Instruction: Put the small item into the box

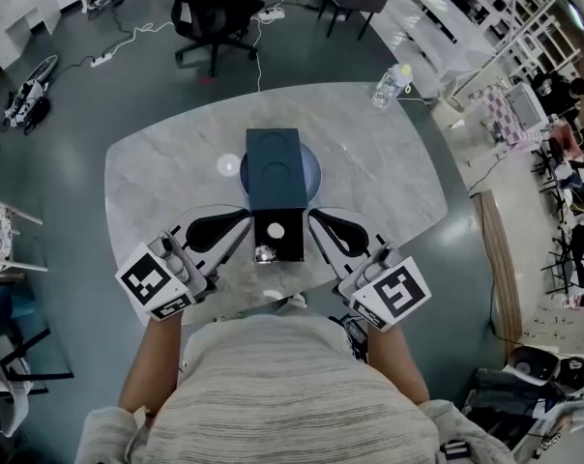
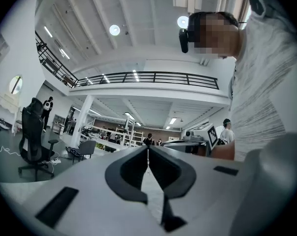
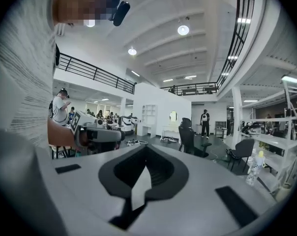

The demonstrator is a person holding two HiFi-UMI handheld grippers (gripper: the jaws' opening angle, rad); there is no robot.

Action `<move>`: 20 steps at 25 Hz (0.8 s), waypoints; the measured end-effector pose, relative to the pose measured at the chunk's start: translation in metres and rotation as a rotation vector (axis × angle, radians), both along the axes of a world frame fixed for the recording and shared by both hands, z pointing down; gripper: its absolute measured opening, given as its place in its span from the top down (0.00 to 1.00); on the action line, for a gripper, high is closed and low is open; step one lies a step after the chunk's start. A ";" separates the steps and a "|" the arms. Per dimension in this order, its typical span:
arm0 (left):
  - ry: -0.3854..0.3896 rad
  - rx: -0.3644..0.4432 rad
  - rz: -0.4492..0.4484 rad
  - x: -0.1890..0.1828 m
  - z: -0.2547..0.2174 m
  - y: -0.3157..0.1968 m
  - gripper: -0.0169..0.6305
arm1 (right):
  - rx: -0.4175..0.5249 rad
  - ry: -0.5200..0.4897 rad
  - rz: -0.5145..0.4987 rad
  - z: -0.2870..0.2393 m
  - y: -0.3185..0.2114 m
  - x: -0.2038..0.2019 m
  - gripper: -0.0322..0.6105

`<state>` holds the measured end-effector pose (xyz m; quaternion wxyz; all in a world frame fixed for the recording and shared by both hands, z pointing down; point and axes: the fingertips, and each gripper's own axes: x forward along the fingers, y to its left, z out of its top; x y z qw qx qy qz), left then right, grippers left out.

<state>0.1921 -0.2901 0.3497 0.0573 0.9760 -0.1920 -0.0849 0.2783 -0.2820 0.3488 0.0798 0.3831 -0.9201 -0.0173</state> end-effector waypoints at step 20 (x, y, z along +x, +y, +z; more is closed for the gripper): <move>0.003 -0.025 -0.014 -0.005 -0.002 0.003 0.94 | -0.002 -0.025 -0.006 -0.012 0.004 0.011 0.92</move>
